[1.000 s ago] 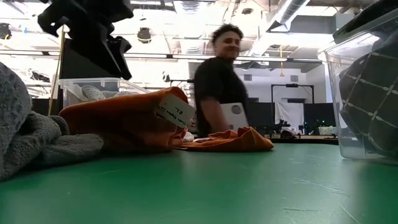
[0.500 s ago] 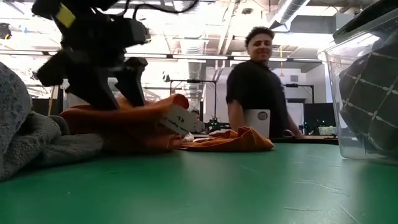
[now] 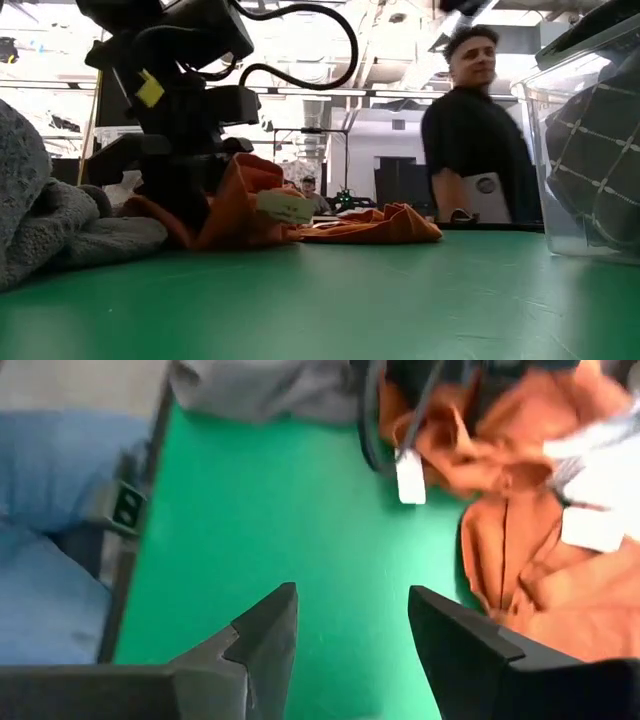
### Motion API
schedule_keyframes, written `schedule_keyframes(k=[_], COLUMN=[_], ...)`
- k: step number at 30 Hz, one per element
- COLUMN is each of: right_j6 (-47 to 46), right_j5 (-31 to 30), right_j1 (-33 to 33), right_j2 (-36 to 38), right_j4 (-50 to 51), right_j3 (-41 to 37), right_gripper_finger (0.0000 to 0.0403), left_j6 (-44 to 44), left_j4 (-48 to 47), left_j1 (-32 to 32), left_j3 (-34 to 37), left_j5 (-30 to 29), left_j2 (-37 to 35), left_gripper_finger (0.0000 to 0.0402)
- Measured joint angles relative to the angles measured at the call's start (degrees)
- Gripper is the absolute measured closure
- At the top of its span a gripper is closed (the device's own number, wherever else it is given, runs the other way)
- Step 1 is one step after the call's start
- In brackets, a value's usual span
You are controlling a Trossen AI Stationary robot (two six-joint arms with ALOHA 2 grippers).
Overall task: Sort towels by color in basket
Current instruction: Put the left orange towel into the bottom transparent bin
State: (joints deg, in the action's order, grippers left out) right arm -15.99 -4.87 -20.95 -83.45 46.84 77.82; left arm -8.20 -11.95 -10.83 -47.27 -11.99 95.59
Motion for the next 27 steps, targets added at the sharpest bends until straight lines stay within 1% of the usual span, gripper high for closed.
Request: schedule_keyframes(k=[3, 5, 6, 8, 13, 17, 23, 27], right_j6=[0.0, 0.0, 0.0, -0.1, -0.1, -1.0, -6.3, -9.1], right_j5=[0.2, 1.5, 2.3, 3.4, 3.4, 3.1, -2.6, -4.3], right_j1=[0.0, 0.0, 0.0, -0.3, -1.7, -2.5, -3.9, -5.4], right_j2=[-2.3, -3.5, -3.9, -4.1, -2.7, -1.0, 0.8, 1.7], right_j4=[2.7, 4.5, 5.3, 6.5, 6.5, 7.9, 16.9, 18.5], right_j3=[0.0, 0.0, 0.0, 0.0, 0.0, 0.0, 0.0, 0.0], right_gripper_finger=[0.0182, 0.0182, 0.0182, 0.0182, 0.0183, 0.0194, 0.0217, 0.0230], left_j6=[-0.7, -1.6, -2.0, -3.0, -4.7, -6.6, -9.8, -11.3], left_j4=[0.2, -0.4, -0.6, -1.2, -1.5, -0.9, -0.2, 0.1], left_j1=[-0.1, -0.3, -0.5, -0.8, -1.6, -2.7, -4.8, -5.7], left_j3=[0.1, 0.1, 0.1, -0.4, -3.2, -5.9, -10.1, -12.6], left_j5=[0.2, 0.2, 0.2, 0.2, 0.1, 0.2, 0.2, 0.2], left_j2=[-0.8, -1.8, -2.5, -3.9, -7.9, -11.2, -14.0, -15.0], left_gripper_finger=[0.0302, 0.0362, 0.0379, 0.0385, 0.0387, 0.0388, 0.0389, 0.0389])
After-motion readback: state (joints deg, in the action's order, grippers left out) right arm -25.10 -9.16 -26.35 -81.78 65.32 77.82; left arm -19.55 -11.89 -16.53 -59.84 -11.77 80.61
